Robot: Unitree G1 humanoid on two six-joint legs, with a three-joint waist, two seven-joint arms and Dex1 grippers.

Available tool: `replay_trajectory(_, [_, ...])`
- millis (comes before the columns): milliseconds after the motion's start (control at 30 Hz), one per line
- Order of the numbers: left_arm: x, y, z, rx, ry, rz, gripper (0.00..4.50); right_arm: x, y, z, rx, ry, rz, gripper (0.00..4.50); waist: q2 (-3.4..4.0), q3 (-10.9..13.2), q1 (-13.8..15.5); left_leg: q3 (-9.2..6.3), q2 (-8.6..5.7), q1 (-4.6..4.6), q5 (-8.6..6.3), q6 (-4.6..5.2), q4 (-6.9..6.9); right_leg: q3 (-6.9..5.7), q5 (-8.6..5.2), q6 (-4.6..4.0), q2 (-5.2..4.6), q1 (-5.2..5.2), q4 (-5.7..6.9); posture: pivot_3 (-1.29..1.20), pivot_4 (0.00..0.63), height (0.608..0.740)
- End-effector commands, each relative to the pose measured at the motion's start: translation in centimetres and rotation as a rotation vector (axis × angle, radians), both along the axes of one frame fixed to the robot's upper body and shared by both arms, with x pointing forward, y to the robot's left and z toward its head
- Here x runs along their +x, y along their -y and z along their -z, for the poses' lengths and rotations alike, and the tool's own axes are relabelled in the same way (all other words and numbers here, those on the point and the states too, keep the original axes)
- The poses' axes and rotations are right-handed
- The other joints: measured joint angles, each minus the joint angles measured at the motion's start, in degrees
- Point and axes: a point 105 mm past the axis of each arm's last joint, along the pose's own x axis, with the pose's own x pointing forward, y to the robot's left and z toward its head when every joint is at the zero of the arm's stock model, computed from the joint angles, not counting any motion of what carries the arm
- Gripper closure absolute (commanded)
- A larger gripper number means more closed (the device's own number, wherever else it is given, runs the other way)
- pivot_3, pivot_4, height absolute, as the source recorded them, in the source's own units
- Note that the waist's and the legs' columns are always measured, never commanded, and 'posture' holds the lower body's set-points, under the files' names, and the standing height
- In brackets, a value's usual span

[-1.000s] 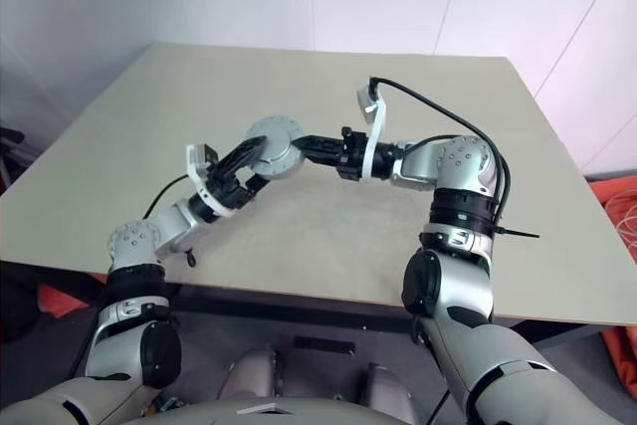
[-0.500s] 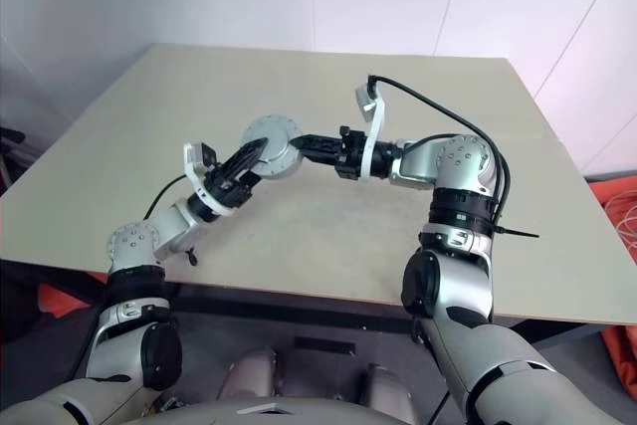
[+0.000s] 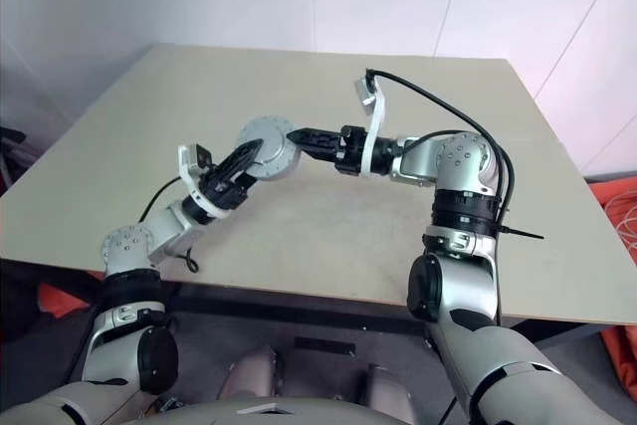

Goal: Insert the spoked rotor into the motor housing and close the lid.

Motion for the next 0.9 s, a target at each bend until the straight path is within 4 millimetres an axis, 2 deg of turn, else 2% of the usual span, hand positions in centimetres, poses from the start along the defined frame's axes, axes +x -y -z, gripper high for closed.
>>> replay_trajectory(33, [-0.6, -0.1, -2.6, -0.050, 0.108, 0.021, 2.43, -0.6, -0.1, -1.4, 0.034, 0.039, -0.031, 0.32, 0.00, 0.0, 0.0, 0.00, 0.00, 0.00, 0.00, 0.00, 0.01, 0.00, 0.00, 0.00, 0.00, 0.01, 0.00, 0.00, 0.000, 0.740])
replay_trajectory(67, [-0.6, -0.1, -2.6, -0.049, 0.108, 0.020, 2.43, -0.7, -0.2, -1.4, 0.040, 0.035, -0.040, 0.00, 0.00, 0.0, 0.0, 0.00, 0.00, 0.01, 0.00, 0.00, 0.03, 0.00, 0.00, 0.01, 0.00, 0.02, 0.00, 0.00, 0.000, 0.740])
replay_trajectory(200, [-0.6, -0.5, -2.9, -0.060, 0.117, 0.013, 2.43, -0.5, 0.3, -1.4, 0.053, 0.013, -0.023, 0.00, 0.00, 0.0, 0.0, 0.00, 0.00, 0.00, 0.00, 0.00, 0.07, 0.01, 0.02, 0.04, 0.00, 0.04, 0.00, 0.00, 0.000, 0.740])
replay_trajectory(300, [-0.2, -2.2, -3.4, -0.080, 0.125, -0.068, 2.43, 0.3, 1.5, -0.3, -0.061, 0.072, 0.051, 0.00, 0.00, 0.0, 0.0, 0.00, 0.00, 0.00, 0.00, 0.00, 0.09, 0.01, 0.03, 0.05, 0.00, 0.05, 0.01, 0.00, 0.000, 0.740])
replay_trajectory(400, [0.6, -4.5, -3.3, -0.070, 0.107, -0.176, 2.43, 0.8, 2.8, 1.4, -0.268, 0.270, 0.101, 0.00, -0.02, 0.0, 0.0, -0.06, -0.02, 0.02, 0.00, 0.00, 0.12, -0.01, 0.04, 0.06, -0.01, 0.16, -0.03, 0.00, 0.000, 0.740])
replay_trajectory(433, [1.0, -5.1, -2.8, -0.020, 0.086, -0.221, 2.43, 1.1, 3.1, 1.7, -0.314, 0.361, 0.119, 0.00, -0.02, 0.0, 0.0, -0.10, -0.02, 0.02, 0.00, 0.00, 0.14, -0.04, 0.05, 0.08, 0.00, 0.21, -0.04, 0.00, 0.000, 0.740])
replay_trajectory(533, [2.1, -6.3, -1.0, 0.126, 0.033, -0.338, 2.43, 1.3, 3.3, 1.7, -0.358, 0.592, 0.136, 0.00, -0.02, 0.0, -0.1, -0.10, 0.00, 0.07, 0.00, 0.00, 0.15, -0.04, 0.05, 0.12, 0.00, 0.23, -0.03, 0.00, 0.000, 0.740])
replay_trajectory(600, [2.6, -6.9, -1.3, 0.119, 0.040, -0.399, 2.43, 1.1, 3.1, 1.6, -0.370, 0.686, 0.115, 0.00, -0.02, 0.0, -0.2, -0.11, -0.01, 0.09, 0.00, 0.00, 0.17, -0.02, 0.07, 0.17, 0.00, 0.23, -0.03, 0.00, 0.000, 0.740])
replay_trajectory(667, [3.6, -8.5, -2.4, 0.042, 0.038, -0.533, 2.43, 1.1, 3.1, 1.6, -0.370, 0.714, 0.097, 0.00, -0.07, 0.0, -0.1, -0.11, -0.02, 0.03, -0.01, 0.01, 0.28, -0.01, 0.12, 0.25, -0.01, 0.24, -0.03, 0.00, 0.000, 0.740])
replay_trajectory(733, [4.3, -9.4, -2.6, -0.006, 0.006, -0.609, 2.43, 1.1, 3.0, 1.7, -0.362, 0.720, 0.085, 0.00, -0.19, 0.0, -0.1, -0.15, -0.04, 0.03, -0.01, 0.01, 0.36, -0.03, 0.15, 0.28, -0.02, 0.39, -0.05, 0.00, 0.000, 0.740])
replay_trajectory(900, [6.0, -11.1, -1.1, -0.048, -0.140, -0.756, 2.43, 0.6, 2.6, 1.4, -0.335, 0.736, 0.043, 0.00, -0.25, 0.1, -0.1, -0.18, -0.03, 0.30, -0.01, 0.03, 0.44, -0.04, 0.20, 0.26, -0.01, 0.75, -0.05, 0.00, 0.000, 0.740])
